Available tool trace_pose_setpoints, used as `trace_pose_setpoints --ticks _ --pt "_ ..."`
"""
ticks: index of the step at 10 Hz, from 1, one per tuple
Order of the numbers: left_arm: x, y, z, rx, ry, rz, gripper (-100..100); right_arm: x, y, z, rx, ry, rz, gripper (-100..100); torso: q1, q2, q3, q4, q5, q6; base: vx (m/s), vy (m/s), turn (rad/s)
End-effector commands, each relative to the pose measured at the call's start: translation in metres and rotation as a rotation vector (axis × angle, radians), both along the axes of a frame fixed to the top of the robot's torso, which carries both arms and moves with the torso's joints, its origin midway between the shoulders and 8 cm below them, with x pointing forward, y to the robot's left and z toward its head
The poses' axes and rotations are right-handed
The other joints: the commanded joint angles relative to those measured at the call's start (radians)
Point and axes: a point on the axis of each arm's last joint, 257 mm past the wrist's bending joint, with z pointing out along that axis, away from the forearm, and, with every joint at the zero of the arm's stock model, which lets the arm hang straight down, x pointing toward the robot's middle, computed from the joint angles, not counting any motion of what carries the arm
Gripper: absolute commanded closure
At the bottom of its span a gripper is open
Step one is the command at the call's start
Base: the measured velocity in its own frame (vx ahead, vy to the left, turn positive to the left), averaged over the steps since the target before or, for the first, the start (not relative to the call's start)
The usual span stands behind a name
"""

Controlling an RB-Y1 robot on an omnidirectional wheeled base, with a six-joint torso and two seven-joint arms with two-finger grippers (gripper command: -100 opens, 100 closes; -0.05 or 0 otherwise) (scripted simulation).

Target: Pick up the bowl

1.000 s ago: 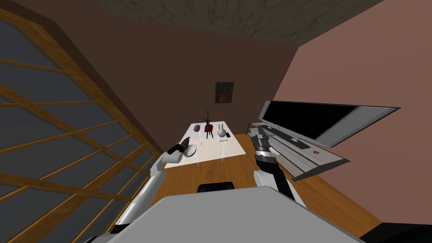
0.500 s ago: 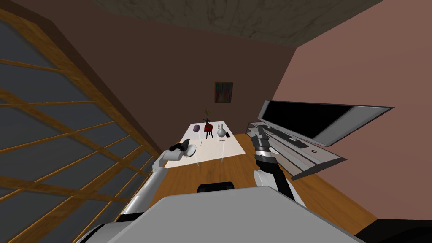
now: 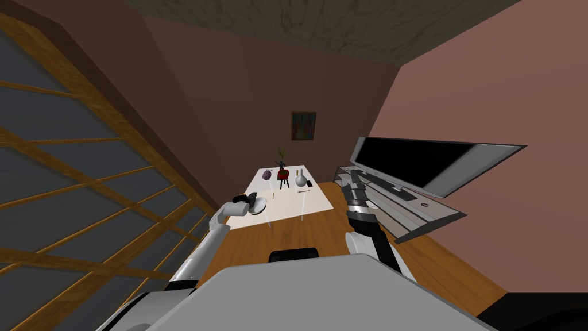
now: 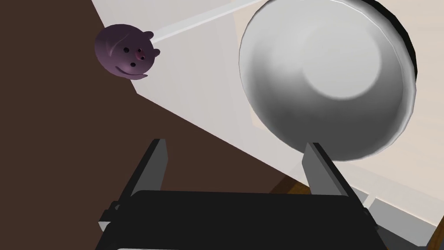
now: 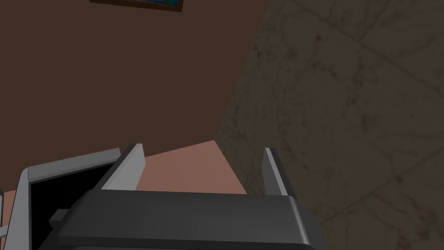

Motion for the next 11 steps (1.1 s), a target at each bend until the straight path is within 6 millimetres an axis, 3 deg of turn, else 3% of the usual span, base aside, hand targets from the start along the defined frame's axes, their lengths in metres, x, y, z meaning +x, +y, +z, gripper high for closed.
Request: trace_pose_setpoints --ticks 1,6,11 --pt "-0.005 0.005 -0.008 -0.002 0.043 0.011 -100 0.000 0.000 0.000 0.000 0.000 0.000 0 0.000 0.000 0.000 0.000 0.000 0.000 0.004 0.005 -0.016" --pt "-0.024 0.018 -0.036 -0.014 0.193 0.055 -100 0.000 0.000 0.000 0.000 0.000 0.000 0 0.000 0.000 0.000 0.000 0.000 0.000 0.005 0.006 -0.025" --pt "-0.062 0.026 -0.075 -0.035 0.391 0.102 -100 0.000 0.000 0.000 0.000 0.000 0.000 0 0.000 0.000 0.000 0.000 0.000 0.000 0.010 0.007 -0.031"
